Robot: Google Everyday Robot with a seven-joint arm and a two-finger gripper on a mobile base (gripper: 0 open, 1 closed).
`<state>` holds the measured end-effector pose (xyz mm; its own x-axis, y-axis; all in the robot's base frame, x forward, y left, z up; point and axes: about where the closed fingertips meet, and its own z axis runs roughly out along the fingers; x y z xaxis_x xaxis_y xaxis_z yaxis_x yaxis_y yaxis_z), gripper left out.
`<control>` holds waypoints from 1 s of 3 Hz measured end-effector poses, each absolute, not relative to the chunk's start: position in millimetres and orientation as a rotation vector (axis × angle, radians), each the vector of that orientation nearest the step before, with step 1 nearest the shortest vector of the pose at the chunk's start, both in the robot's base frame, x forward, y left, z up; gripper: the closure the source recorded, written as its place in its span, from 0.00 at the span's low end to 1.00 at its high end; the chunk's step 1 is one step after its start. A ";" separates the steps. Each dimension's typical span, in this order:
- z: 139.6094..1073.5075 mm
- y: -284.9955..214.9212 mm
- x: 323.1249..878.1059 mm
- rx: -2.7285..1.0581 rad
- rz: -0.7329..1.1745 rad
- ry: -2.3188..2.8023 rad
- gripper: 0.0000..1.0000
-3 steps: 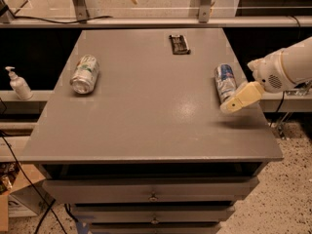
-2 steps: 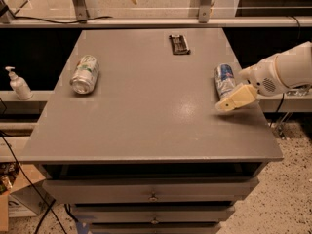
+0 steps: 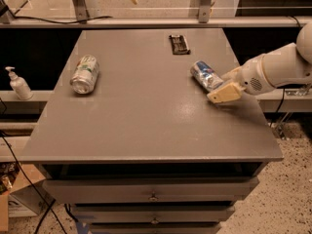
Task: Move redbull can near 7up can
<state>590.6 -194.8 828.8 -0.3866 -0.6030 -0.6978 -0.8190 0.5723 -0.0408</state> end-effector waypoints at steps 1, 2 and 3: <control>840.2 -168.9 601.6 -1.206 0.440 2.055 0.87; 864.1 -133.2 617.1 -1.334 0.460 1.942 1.00; 881.8 -93.5 633.5 -1.464 0.494 1.831 1.00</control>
Offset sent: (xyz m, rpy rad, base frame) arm 0.0472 0.1039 0.0739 0.0110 -0.1653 0.3581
